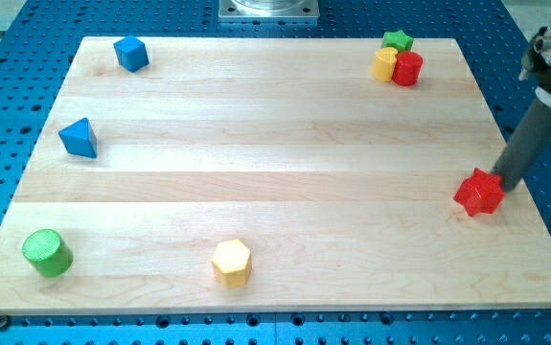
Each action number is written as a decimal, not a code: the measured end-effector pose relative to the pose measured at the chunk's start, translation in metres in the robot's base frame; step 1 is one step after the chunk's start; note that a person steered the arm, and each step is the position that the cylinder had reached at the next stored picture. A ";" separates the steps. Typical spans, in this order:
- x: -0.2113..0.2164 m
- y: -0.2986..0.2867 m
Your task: Push the red blocks into the heart
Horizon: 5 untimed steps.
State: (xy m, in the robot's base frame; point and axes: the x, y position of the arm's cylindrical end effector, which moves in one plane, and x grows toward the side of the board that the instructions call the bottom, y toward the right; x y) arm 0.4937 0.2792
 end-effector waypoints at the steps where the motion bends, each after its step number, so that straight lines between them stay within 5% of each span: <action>1: 0.032 -0.020; 3: -0.090 -0.112; 4: -0.050 -0.104; 5: -0.049 -0.158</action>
State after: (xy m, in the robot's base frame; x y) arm 0.4442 0.1216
